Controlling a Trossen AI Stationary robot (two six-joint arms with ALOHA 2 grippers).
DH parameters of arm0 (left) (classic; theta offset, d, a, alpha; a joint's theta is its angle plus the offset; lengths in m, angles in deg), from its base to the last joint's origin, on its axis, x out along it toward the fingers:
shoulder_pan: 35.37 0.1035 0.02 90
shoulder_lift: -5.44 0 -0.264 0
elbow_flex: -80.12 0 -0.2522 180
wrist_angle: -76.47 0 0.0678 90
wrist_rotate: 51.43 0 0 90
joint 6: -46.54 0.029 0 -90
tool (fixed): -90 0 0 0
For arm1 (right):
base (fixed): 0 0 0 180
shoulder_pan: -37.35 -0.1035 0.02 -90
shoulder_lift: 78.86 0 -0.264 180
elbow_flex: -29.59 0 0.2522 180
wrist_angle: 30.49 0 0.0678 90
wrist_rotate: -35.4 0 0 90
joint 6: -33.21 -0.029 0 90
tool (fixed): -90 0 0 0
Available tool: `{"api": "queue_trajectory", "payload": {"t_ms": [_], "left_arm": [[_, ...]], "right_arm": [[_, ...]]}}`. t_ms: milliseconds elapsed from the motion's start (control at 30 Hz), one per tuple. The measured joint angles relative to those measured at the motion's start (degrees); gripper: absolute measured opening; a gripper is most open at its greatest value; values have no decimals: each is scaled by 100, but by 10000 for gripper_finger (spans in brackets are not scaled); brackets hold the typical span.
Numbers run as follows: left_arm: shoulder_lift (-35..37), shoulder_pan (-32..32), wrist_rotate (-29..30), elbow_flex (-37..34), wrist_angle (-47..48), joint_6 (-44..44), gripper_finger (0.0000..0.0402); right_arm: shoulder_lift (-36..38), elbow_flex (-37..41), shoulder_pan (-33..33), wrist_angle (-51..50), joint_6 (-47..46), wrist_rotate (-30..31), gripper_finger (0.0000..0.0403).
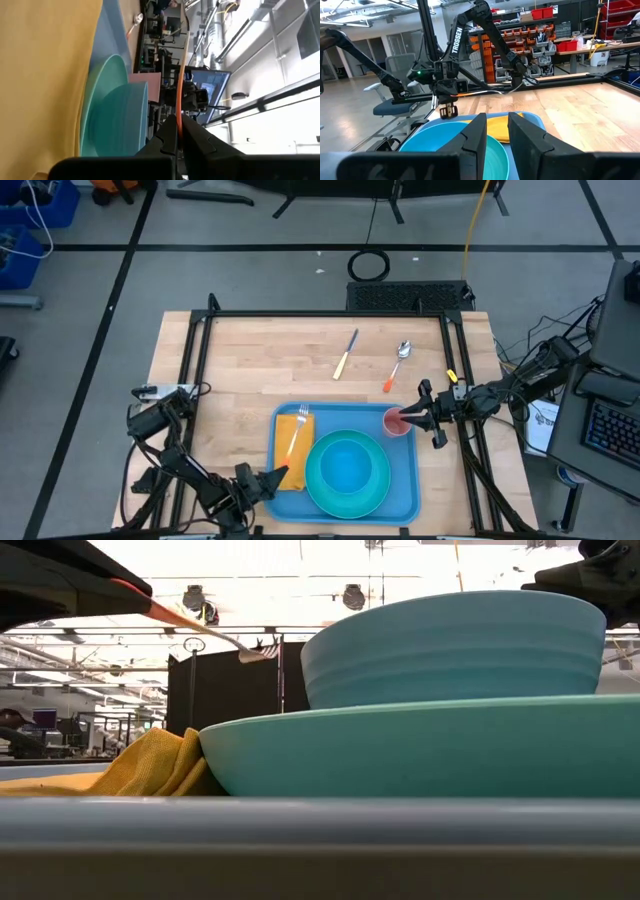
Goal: Set up tray
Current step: Put the orange fork on top of the orange napkin on the blue serving tray
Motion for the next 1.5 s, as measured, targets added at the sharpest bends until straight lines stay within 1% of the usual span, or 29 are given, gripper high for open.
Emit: {"api": "queue_trajectory", "payload": {"t_ms": [133,200,267,300,400,533,733,867,1067,1133,1233,1400,1500], "left_arm": [[1,-1,-63,-2,-192,-158,7],[1,-3,-253,-2,-216,-823,7],[-7,-16,-694,-4,-151,-1801,7],[-7,-18,-817,-2,-22,-2066,7],[-11,-58,-1025,-4,212,-2286,7],[-16,-125,-997,-7,426,-2635,7],[-18,-119,-805,-11,499,-2625,7],[68,-111,-655,-11,233,-2448,7],[502,-72,-612,-4,269,-1746,7],[639,-79,-616,-4,563,-1803,7],[841,-82,-758,-4,1253,-2240,7],[1293,-108,-1354,-4,2870,-3225,7],[1541,-158,-1539,-4,3697,-3561,7]], "right_arm": [[0,0,0,1,2,3,73],[2,0,0,1,0,1,73],[0,1,0,-1,0,2,73],[0,0,0,-1,0,1,73],[0,0,0,1,2,1,73],[1,0,0,0,1,2,73],[2,0,0,1,2,1,73],[2,0,0,-1,0,1,73],[0,0,0,-1,0,1,73],[2,2,0,-1,0,1,73],[1,0,0,0,0,1,73],[1,1,0,0,1,1,73],[0,0,0,-1,0,1,73]]}}
